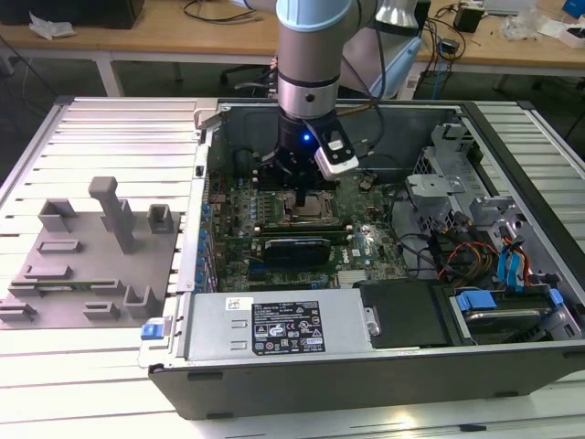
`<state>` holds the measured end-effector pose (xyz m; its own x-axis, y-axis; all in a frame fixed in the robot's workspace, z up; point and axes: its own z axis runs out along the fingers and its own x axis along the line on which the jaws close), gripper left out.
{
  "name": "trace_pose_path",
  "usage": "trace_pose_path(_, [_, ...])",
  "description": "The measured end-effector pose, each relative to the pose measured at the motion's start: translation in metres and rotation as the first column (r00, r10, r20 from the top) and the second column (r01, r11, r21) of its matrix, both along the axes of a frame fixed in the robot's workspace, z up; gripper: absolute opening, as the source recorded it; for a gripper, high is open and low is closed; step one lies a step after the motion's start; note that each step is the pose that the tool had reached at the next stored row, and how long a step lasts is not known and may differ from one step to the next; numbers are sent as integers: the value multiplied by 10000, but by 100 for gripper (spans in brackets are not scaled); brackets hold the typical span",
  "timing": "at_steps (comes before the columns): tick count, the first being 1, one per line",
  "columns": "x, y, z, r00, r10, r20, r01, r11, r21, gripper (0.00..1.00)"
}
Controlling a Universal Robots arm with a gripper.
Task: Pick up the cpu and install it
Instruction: 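Close the cpu cover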
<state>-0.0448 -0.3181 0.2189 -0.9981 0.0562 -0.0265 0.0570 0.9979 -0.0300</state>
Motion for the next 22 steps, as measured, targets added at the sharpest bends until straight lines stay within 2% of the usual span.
trace_pose_path(5, [-71,0,-46,9998,185,0,-185,9998,-1,11])
trace_pose_path(13, [-126,0,-92,9996,293,0,-293,9996,0,11])
trace_pose_path(22, [-129,-1,-127,9996,298,-2,-298,9996,-5,11])
